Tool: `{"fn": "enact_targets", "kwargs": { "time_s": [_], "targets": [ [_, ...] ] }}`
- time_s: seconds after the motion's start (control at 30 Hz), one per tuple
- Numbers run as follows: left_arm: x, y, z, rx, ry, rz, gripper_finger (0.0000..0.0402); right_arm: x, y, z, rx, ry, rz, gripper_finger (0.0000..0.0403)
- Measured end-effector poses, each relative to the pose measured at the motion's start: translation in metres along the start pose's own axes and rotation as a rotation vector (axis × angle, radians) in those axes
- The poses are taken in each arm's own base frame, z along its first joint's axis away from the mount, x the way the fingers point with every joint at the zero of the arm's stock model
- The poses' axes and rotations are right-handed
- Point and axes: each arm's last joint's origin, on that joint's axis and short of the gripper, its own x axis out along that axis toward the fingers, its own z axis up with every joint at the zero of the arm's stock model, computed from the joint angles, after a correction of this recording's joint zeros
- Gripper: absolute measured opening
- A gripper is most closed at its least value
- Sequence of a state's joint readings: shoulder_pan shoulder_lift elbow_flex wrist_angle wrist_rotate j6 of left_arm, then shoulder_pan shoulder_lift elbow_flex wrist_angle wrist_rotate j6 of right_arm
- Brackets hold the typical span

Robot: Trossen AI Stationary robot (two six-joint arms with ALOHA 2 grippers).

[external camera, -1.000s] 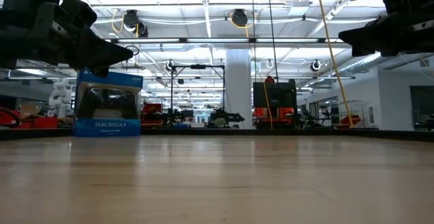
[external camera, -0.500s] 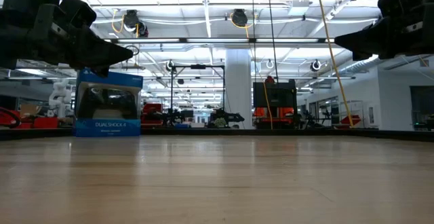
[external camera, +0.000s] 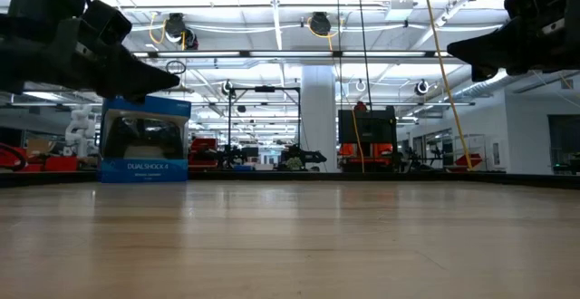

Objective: Pick and place USB-C Cables
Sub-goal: Return to Home Position

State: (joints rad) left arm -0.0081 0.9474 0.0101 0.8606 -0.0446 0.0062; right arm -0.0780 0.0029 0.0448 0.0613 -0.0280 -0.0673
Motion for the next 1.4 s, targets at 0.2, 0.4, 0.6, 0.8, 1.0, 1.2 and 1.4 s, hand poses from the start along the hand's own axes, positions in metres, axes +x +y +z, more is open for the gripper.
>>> {"fn": "enact_targets", "kwargs": {
  "time_s": [0.2, 0.4, 0.6, 0.8, 1.0, 1.2, 1.4],
  "targets": [
    [0.000, 0.001, -0.004, 0.008, 0.038, -0.035, 0.0009, 0.000, 0.000, 0.000, 0.000, -0.002, 0.000, 0.0000],
    [-0.002, 0.001, -0.009, -0.042, 0.101, -0.050, 0.0005, 0.000, 0.000, 0.001, 0.000, -0.006, 0.000, 0.0000],
    [-0.010, 0.000, -0.005, -0.076, 0.106, -0.078, 0.0008, 0.000, 0.000, 0.001, 0.000, -0.008, -0.001, 0.0000],
    [-0.021, 0.001, 0.006, -0.079, 0.026, -0.082, 0.0009, 0.000, 0.000, 0.001, 0.000, -0.008, -0.001, 0.0000],
    [-0.034, -0.001, 0.016, -0.031, -0.054, -0.097, 0.0008, 0.000, 0.000, 0.001, 0.000, -0.009, -0.001, 0.0000],
    [-0.043, -0.001, 0.017, 0.003, -0.073, -0.094, 0.0006, 0.000, 0.000, 0.001, 0.000, -0.009, -0.001, 0.0000],
    [-0.048, 0.000, 0.014, 0.034, -0.052, -0.067, 0.0005, 0.000, 0.000, 0.001, 0.000, -0.009, -0.001, 0.0000]
  ]
}}
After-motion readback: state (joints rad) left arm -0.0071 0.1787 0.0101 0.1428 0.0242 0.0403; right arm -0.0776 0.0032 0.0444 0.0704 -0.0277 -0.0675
